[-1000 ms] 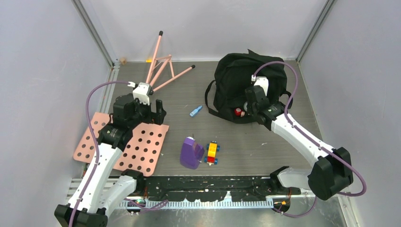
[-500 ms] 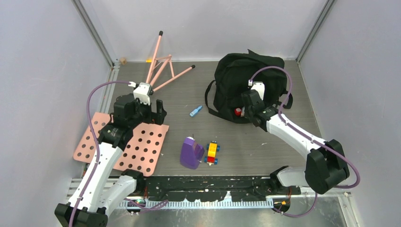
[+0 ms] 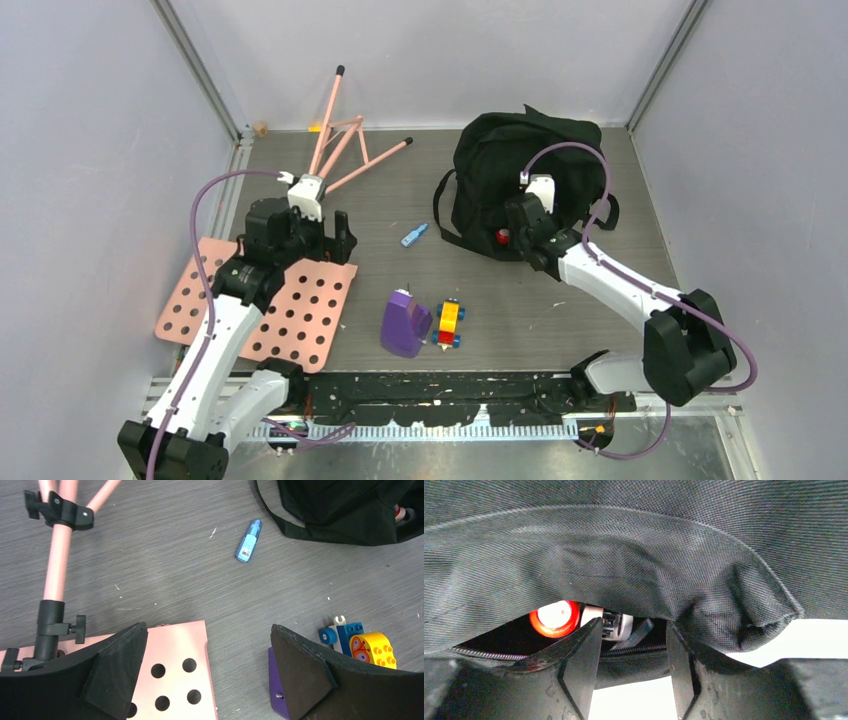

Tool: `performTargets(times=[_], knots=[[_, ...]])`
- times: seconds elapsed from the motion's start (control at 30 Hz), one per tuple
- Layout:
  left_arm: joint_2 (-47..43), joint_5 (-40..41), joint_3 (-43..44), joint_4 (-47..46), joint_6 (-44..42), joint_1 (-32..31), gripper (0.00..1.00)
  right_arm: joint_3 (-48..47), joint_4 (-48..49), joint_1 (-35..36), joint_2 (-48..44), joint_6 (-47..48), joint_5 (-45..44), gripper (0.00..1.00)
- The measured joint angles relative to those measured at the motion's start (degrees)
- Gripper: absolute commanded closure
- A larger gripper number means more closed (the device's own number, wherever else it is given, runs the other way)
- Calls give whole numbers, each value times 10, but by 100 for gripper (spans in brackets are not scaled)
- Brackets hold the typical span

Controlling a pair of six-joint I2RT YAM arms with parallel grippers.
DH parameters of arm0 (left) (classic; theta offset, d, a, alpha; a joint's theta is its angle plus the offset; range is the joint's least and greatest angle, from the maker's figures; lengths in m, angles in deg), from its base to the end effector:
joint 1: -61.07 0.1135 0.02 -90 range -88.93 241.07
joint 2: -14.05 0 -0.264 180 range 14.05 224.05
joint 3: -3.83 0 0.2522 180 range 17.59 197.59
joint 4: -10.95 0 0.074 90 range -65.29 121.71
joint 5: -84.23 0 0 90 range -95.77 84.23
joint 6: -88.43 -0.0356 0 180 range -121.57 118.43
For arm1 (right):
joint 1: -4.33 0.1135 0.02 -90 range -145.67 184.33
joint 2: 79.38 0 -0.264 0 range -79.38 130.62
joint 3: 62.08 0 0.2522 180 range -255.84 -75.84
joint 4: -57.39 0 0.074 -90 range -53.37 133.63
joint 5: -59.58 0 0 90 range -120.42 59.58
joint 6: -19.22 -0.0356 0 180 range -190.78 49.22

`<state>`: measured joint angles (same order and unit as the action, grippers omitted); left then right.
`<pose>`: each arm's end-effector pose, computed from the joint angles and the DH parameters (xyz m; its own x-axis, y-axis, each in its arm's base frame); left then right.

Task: Pack the student bag
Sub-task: Place the stationery in the student bag.

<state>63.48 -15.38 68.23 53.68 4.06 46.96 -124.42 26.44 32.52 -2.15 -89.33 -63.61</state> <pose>0.1813 -0.0517 0.3284 -0.4872 0.0227 -0.8730 0.3375 0.9269 -0.1642 0.2540 0.1140 0.2317 -0.6183 -0.0293 -0.7854 0.1450 0.9779 -0.1507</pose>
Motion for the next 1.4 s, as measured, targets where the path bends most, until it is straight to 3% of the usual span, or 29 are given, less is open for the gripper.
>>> performTargets(times=[0.27, 0.47, 0.83, 1.23, 1.4], knots=[[80, -8, 2, -28, 21, -44, 6, 1, -11, 14, -93, 4, 20, 42], [237, -9, 67, -47, 29, -118, 6, 14, 3, 24, -180, 1, 83, 42], [513, -9, 220, -81, -32, -121, 8, 36, 8, 25, -241, 2, 131, 41], [637, -12, 291, -71, -110, -121, 12, 57, 27, 25, -258, 4, 151, 41], [643, -2, 291, -66, -134, -130, 26, 61, 37, 25, -259, 3, 153, 44]])
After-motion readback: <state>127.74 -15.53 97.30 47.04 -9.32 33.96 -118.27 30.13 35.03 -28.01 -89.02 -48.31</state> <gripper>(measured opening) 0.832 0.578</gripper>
